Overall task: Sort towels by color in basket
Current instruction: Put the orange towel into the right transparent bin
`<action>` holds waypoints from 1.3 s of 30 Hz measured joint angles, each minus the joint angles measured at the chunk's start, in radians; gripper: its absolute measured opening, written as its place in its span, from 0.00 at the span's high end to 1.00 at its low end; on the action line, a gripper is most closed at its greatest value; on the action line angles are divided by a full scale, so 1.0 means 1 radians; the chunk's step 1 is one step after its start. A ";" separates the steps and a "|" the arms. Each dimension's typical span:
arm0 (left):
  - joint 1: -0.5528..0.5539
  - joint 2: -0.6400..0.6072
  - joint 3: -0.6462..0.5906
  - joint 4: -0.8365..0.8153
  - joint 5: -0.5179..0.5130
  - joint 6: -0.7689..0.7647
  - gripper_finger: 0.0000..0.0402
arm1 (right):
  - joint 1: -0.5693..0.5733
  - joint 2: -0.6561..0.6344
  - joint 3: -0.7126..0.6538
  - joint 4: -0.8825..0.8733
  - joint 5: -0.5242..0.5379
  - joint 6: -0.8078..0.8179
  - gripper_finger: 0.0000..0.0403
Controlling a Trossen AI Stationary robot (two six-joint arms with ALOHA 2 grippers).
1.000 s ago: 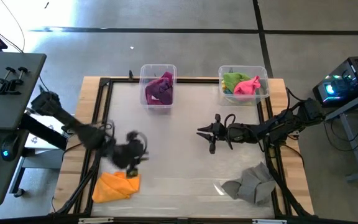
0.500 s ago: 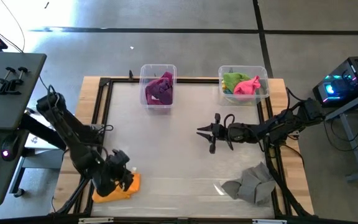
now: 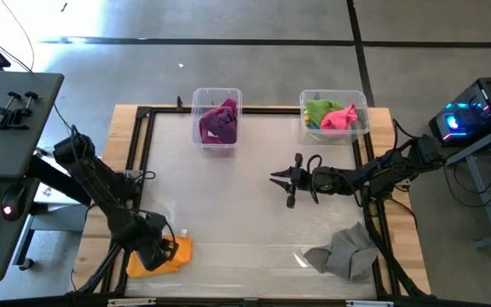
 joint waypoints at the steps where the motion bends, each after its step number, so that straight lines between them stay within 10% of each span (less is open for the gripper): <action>1: 0.005 0.000 -0.017 0.045 0.020 0.000 0.46 | 0.000 0.000 0.000 -0.002 0.000 0.000 0.83; 11: 0.056 0.001 -0.247 0.410 0.060 0.273 0.45 | 0.000 0.000 0.000 -0.002 0.000 0.028 0.83; 20: 0.171 0.024 -0.283 0.460 0.015 0.741 0.85 | 0.000 0.000 0.000 -0.036 -0.001 0.135 0.83; 33: 0.557 0.032 -0.160 0.750 -0.434 1.889 0.99 | 0.002 0.000 0.050 0.183 -0.338 -0.076 0.83; 39: 0.692 0.043 -0.157 1.077 -0.442 2.241 0.99 | -0.002 0.007 0.244 -0.186 -0.270 -0.125 0.75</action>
